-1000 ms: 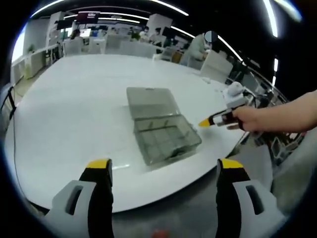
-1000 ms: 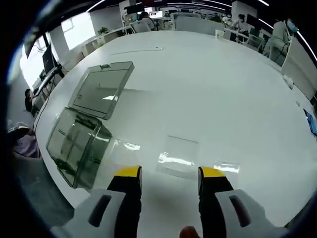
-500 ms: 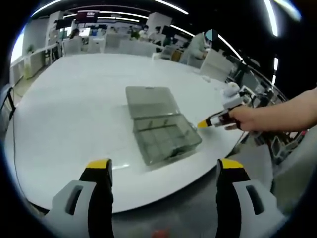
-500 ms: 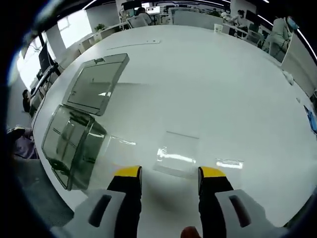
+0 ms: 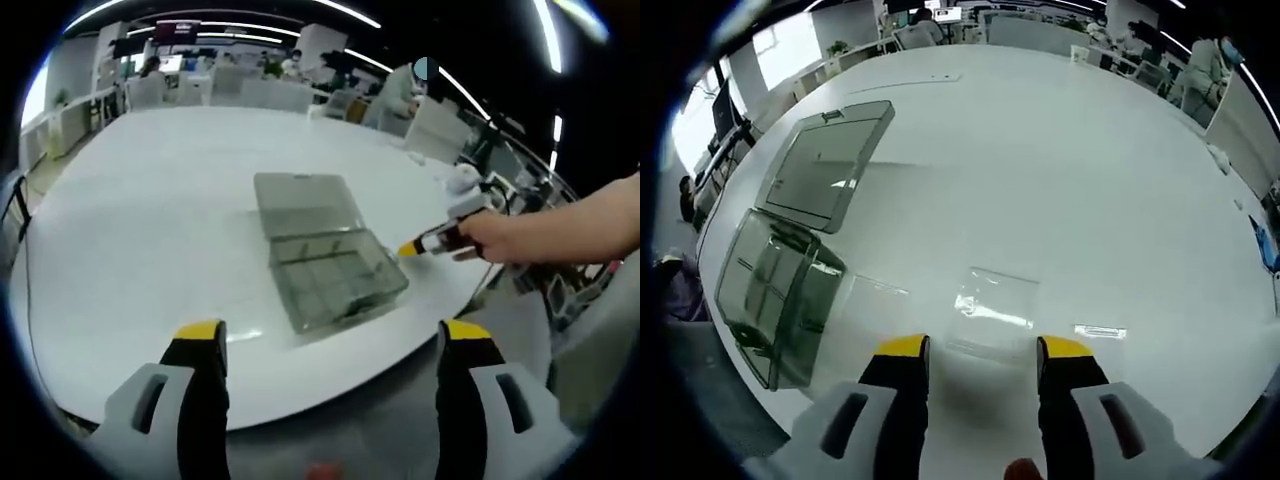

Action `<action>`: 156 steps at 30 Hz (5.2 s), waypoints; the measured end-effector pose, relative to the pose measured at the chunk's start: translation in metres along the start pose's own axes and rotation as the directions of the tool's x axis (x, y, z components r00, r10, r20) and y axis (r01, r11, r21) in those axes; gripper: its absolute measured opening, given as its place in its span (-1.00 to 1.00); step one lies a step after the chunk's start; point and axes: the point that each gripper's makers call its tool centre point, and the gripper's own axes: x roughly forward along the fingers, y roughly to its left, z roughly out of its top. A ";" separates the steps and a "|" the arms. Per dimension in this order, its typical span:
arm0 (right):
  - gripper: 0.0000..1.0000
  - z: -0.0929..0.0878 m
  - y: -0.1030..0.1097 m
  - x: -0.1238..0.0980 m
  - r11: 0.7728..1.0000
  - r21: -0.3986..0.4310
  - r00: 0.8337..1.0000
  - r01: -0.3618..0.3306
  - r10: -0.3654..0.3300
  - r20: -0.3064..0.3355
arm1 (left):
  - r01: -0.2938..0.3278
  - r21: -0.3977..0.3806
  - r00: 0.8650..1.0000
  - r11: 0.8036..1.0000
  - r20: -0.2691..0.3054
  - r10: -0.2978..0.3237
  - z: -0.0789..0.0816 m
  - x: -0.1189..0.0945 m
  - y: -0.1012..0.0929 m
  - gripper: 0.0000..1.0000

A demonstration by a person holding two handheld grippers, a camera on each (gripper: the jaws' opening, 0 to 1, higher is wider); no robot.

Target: Insert the divider into the dual guide fixture by aligning both edges with the guide slots and pushing it downward to the bottom, including one-sided entry, uneven engagement, binding, and posture correction.

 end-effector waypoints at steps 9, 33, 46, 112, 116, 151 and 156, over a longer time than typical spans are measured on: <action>-0.23 0.001 0.001 -0.001 1.000 0.017 0.999 0.010 -0.009 -0.032 | 0.000 -0.005 1.000 1.000 0.000 0.000 -0.001 0.000 -0.001 0.67; -0.39 0.000 0.004 -0.004 1.000 0.016 0.958 -0.001 0.006 -0.286 | 0.007 -0.014 1.000 1.000 0.010 -0.007 -0.002 0.003 -0.006 0.67; -0.42 -0.003 0.007 -0.009 1.000 0.012 0.948 -0.004 0.007 -0.318 | 0.008 -0.020 1.000 1.000 0.010 -0.007 -0.004 0.004 -0.007 0.66; -0.49 0.000 0.024 -0.042 0.959 -0.235 0.970 -0.161 0.111 -0.216 | 0.110 -0.092 0.994 0.990 -0.008 -0.111 -0.007 0.013 -0.024 0.46; -0.49 0.008 0.026 -0.046 0.948 -0.266 0.973 -0.176 0.127 -0.194 | 0.132 -0.106 0.991 0.986 0.010 -0.132 -0.001 0.016 -0.025 0.42; -0.49 0.033 0.133 -0.142 0.807 -0.528 0.956 -0.264 0.292 -0.032 | 0.347 -0.207 0.937 0.915 0.128 -0.326 0.032 0.038 -0.070 -0.08; -0.49 0.035 0.147 -0.150 0.791 -0.548 0.948 -0.272 0.318 -0.012 | 0.378 -0.226 0.923 0.898 0.165 -0.347 0.040 0.038 -0.075 -0.16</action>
